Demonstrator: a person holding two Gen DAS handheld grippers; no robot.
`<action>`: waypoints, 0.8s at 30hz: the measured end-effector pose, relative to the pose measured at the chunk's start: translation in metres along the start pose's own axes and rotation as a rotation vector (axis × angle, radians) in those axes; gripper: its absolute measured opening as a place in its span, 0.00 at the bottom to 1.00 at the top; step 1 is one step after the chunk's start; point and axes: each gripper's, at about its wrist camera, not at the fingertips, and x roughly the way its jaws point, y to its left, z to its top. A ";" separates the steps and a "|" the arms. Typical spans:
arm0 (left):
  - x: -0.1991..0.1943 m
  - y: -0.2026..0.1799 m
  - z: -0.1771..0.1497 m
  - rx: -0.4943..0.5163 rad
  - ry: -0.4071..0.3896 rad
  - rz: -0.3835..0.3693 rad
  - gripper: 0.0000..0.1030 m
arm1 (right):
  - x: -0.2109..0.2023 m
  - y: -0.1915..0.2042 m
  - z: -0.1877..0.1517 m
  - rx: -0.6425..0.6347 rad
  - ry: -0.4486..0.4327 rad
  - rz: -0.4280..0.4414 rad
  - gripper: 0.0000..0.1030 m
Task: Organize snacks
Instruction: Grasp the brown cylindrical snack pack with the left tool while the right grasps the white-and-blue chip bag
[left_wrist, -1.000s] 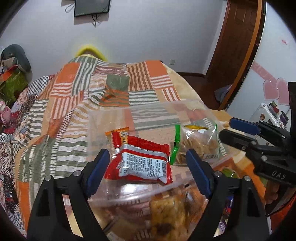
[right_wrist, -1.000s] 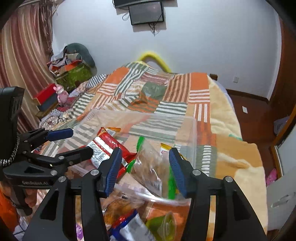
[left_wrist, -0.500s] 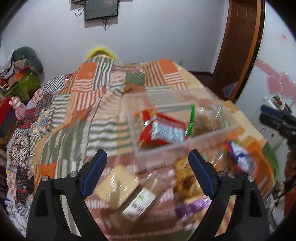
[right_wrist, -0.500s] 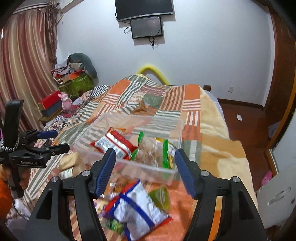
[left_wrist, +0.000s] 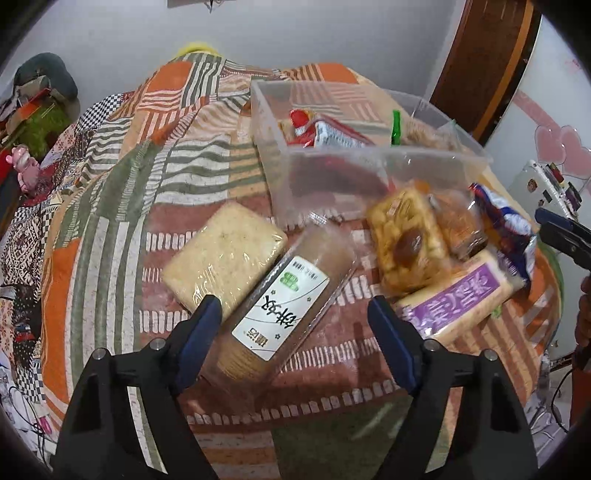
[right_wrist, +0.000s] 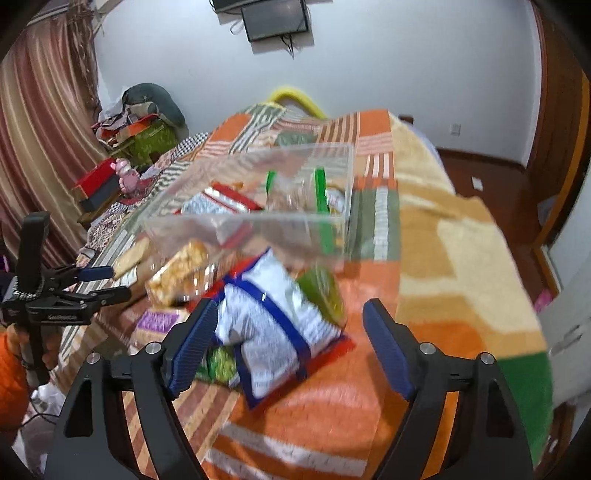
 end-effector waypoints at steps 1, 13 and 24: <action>0.000 -0.002 -0.001 0.011 -0.006 0.005 0.79 | 0.001 0.000 -0.002 0.002 0.008 0.003 0.78; -0.003 -0.016 -0.009 0.036 0.016 -0.046 0.78 | 0.015 0.006 -0.012 -0.014 0.054 0.025 0.80; 0.030 -0.003 0.005 0.038 0.064 -0.006 0.77 | 0.030 0.010 -0.010 -0.036 0.065 0.002 0.81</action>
